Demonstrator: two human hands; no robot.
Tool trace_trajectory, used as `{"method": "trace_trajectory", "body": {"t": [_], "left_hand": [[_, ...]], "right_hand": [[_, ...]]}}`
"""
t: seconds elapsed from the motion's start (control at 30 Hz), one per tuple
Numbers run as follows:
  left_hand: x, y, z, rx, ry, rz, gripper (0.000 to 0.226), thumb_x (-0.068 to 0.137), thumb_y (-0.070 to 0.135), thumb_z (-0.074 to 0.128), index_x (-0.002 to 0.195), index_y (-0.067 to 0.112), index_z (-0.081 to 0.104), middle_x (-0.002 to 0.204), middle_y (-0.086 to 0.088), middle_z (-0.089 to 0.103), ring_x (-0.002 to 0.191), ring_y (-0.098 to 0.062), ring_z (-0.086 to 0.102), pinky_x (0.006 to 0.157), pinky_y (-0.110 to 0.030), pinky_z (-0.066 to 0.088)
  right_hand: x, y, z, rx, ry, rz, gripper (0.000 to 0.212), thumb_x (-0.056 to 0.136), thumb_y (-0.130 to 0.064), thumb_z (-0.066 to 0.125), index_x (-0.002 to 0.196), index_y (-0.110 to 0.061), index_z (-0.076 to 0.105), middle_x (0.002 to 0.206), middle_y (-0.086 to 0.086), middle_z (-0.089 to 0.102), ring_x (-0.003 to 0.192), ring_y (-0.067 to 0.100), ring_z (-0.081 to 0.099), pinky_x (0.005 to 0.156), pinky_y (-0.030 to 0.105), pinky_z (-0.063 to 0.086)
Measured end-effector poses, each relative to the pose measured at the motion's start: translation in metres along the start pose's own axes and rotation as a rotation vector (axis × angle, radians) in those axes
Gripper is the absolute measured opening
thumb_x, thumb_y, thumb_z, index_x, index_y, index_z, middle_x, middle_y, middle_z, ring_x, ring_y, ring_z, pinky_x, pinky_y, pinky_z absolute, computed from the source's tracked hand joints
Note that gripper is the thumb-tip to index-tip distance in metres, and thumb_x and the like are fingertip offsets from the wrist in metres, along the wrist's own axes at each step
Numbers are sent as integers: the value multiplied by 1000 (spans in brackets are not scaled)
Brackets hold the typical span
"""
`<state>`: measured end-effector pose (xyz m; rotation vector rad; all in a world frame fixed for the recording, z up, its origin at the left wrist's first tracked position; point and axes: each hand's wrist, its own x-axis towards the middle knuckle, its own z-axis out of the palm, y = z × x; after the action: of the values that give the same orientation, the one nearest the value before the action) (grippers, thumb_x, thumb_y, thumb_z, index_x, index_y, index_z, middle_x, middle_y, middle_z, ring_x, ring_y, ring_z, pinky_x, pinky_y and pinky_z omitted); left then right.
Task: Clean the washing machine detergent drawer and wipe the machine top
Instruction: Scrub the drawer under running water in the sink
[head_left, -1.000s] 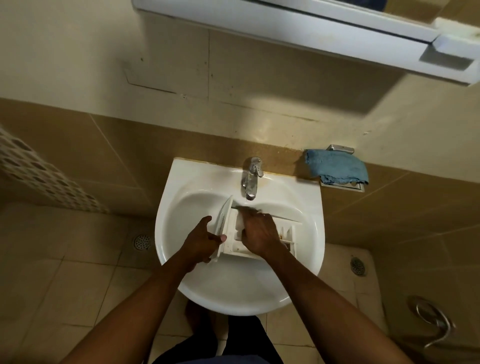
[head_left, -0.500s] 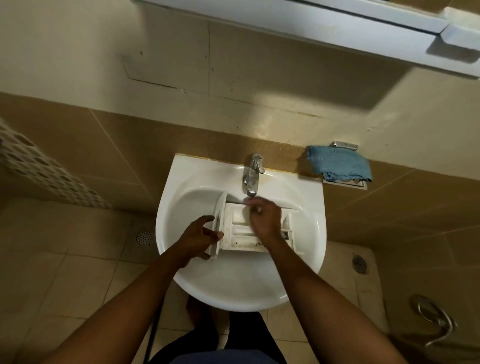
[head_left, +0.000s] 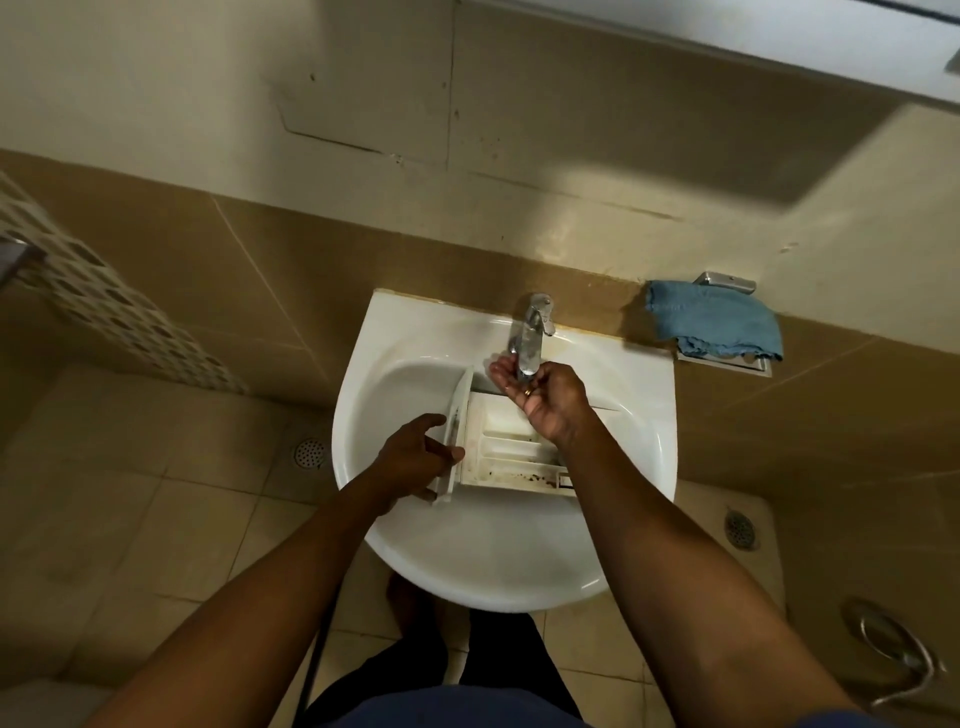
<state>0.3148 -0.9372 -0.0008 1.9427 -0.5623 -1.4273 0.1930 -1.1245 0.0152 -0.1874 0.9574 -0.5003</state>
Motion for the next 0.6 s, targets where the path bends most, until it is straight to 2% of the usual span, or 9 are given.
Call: {"method": "trace_trajectory", "body": {"t": [0.13, 0.2, 0.37, 0.5, 0.6], "left_hand": [[-1, -3, 1, -9, 13, 11, 72, 91, 24, 77, 152, 25, 39, 108, -2, 67, 99, -21, 68, 65, -39, 64], [-1, -4, 1, -15, 20, 12, 72, 90, 24, 77, 152, 25, 39, 109, -2, 67, 99, -20, 68, 62, -36, 63], [1, -5, 2, -24, 26, 3, 75, 89, 26, 78, 153, 26, 38, 109, -1, 66, 99, -21, 67, 55, -30, 59], [1, -6, 2, -51, 23, 8, 75, 89, 26, 79, 152, 26, 39, 107, -1, 68, 100, -23, 67, 59, -34, 62], [1, -8, 3, -65, 37, 11, 74, 89, 27, 79, 152, 26, 39, 107, -1, 69, 100, -24, 67, 60, -35, 62]], "right_hand": [[0, -2, -6, -20, 3, -26, 65, 71, 8, 29, 132, 24, 44, 131, 40, 58, 121, 53, 59, 83, 53, 62], [1, -4, -7, -53, 12, -44, 67, 71, 9, 28, 135, 23, 40, 130, 42, 57, 118, 55, 61, 78, 53, 63], [-2, 6, -8, -174, 109, -94, 45, 86, 15, 23, 122, 16, 49, 119, 40, 63, 107, 52, 67, 87, 55, 60], [-22, 43, -3, -431, 102, -138, 34, 96, 10, 38, 117, 12, 65, 119, 34, 67, 113, 47, 66, 92, 46, 60], [-44, 69, -5, -734, 93, -243, 28, 95, 7, 54, 101, -8, 77, 105, 16, 77, 104, 31, 73, 96, 42, 58]]}}
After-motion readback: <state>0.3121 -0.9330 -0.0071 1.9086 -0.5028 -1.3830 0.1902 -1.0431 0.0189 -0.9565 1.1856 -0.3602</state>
